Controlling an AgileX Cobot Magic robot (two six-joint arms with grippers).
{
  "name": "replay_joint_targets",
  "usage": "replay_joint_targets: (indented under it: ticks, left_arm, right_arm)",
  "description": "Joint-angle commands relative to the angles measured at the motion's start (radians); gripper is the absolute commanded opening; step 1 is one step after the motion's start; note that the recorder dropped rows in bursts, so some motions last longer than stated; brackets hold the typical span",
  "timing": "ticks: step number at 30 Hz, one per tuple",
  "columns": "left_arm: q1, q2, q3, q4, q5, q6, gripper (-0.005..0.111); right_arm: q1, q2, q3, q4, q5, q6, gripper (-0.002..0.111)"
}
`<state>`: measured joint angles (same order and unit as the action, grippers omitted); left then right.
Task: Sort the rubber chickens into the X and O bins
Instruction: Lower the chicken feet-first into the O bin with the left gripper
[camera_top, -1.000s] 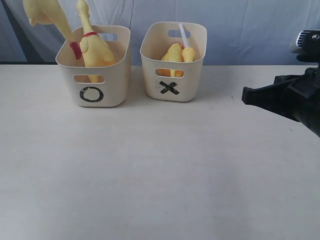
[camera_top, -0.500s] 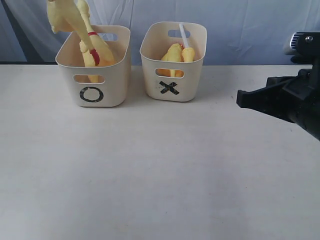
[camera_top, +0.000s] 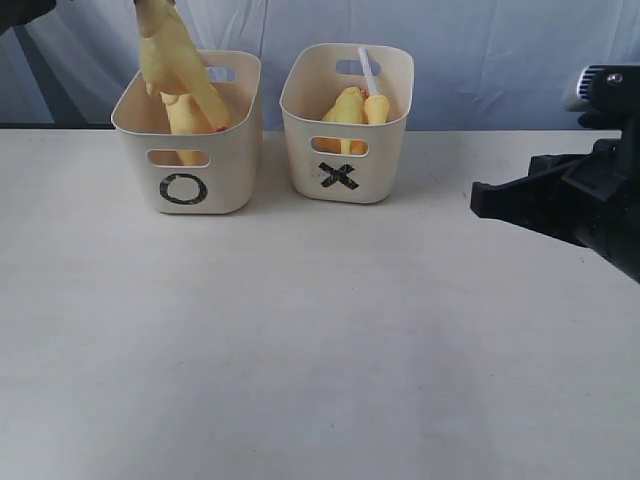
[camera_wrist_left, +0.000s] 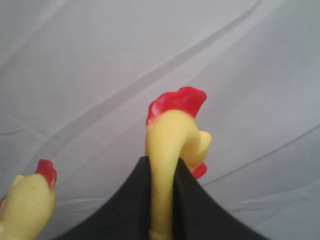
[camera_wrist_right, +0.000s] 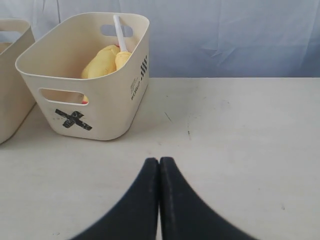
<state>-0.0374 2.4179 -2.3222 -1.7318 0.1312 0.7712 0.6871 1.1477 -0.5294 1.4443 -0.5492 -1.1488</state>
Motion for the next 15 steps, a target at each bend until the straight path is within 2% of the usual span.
replay_joint_targets:
  ticks: [1,15]
  left_arm:
    - [-0.006,0.005,-0.01,-0.013,0.03,-0.005,0.0]
    - [-0.006,0.005,-0.01,0.003,0.096,0.019,0.0]
  right_arm:
    - [0.001,-0.006,0.005,-0.016,0.001,-0.006,-0.001]
    - [0.001,-0.006,0.005,-0.023,0.001,-0.006,-0.001]
